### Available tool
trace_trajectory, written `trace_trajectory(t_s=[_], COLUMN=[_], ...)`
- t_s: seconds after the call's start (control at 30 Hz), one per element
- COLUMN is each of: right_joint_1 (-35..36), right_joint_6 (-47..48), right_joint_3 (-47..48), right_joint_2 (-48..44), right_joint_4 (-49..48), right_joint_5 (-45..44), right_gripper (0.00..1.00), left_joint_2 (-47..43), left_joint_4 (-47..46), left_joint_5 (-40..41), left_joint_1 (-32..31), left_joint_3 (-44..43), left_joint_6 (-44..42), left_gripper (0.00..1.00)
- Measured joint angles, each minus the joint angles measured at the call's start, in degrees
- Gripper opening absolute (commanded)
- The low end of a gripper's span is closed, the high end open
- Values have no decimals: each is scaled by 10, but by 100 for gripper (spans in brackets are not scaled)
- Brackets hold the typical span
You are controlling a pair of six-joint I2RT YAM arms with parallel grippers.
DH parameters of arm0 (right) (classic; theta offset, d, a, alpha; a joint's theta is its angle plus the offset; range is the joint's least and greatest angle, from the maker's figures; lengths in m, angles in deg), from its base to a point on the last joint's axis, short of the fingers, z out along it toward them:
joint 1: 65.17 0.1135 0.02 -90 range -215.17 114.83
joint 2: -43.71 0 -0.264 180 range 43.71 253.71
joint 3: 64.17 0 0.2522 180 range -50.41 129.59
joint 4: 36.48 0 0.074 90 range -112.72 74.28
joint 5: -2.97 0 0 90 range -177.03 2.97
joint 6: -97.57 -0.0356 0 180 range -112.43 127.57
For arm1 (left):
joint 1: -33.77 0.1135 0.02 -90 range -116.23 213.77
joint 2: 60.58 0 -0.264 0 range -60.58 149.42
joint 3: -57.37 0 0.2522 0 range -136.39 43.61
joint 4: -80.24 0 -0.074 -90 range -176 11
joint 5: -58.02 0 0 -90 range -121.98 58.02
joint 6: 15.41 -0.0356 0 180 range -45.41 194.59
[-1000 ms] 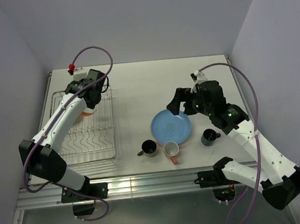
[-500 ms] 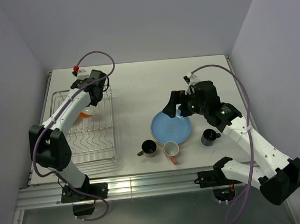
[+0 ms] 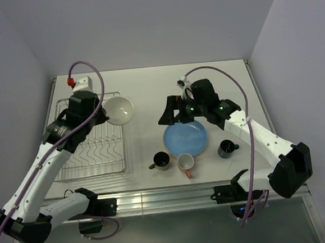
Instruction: Load the mixed dishes into the dish rack
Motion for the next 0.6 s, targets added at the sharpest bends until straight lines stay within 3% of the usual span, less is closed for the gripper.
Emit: trace_trajectory(t_s=[0.17,0.33,0.6], right_joint_1=[55,63,64], right_joint_6=[-10,-21,-25], right_joint_3=[81,120,123], right_joint_2=[21,24,50], right_joint_4=[18,43,77], right_joint_5=[-37,-80,-130], right_gripper=[99,96,87], left_joint_2=[19,61,118], left_joint_4=[-11,-11,-5], left_joint_5=[-2,29,84], left_joint_1=[-94,-181,-260], left_joint_3=[7,6,-19], left_joint_6=[21,48,76], left_gripper=[0,0,0])
